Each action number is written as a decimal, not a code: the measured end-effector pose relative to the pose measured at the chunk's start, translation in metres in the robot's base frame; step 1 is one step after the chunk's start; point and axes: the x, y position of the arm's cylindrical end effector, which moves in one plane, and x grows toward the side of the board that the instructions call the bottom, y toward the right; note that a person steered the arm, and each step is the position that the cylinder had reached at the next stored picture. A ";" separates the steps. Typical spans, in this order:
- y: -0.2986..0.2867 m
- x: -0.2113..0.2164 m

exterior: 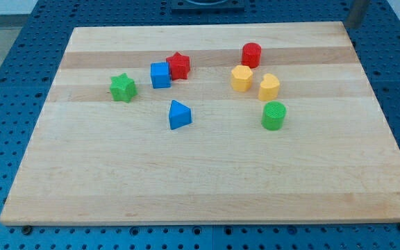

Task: Slide the red circle towards the red star

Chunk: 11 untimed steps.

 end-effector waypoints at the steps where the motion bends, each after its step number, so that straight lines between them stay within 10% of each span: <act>1: -0.033 0.000; 11: -0.207 0.095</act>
